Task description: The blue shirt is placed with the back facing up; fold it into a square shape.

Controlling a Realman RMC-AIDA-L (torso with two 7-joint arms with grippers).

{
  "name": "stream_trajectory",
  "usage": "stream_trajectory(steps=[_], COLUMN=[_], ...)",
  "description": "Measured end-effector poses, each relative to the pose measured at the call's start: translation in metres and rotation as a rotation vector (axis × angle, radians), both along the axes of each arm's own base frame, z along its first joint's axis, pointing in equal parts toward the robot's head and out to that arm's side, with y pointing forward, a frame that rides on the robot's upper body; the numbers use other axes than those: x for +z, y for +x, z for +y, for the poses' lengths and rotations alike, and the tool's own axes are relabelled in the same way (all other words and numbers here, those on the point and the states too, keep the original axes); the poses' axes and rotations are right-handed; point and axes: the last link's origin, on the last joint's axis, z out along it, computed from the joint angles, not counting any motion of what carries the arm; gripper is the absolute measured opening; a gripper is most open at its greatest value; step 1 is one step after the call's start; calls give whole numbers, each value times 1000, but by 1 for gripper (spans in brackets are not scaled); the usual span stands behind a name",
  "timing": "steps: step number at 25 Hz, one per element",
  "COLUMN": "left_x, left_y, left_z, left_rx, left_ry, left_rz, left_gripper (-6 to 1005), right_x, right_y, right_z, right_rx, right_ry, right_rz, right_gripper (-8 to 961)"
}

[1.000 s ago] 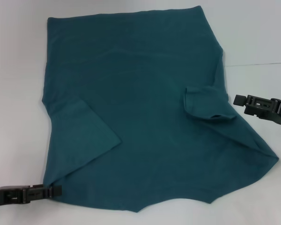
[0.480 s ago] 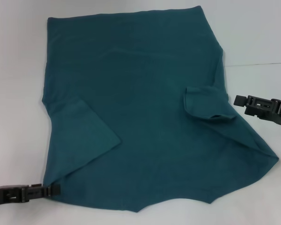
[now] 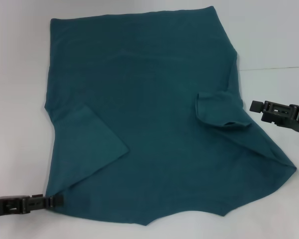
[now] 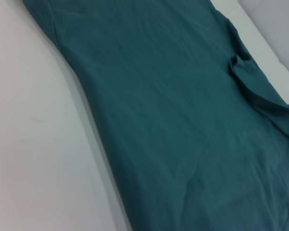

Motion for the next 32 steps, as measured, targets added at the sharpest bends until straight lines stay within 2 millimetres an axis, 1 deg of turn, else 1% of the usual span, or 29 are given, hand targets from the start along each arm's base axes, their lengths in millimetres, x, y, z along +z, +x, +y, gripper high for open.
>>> stream_trajectory(steps=[11,32], left_x=[2,-4], left_y=[-2,2], left_z=[0,0], left_rx=[11,-4], left_ry=[-6,-43], left_rz=[13,16], left_gripper=[874,875], right_x=[0,0], right_y=[0,0], right_z=[0,0], right_rx=[-2,-1], right_ry=[0,1], right_rz=[1,6], right_gripper=[899,900])
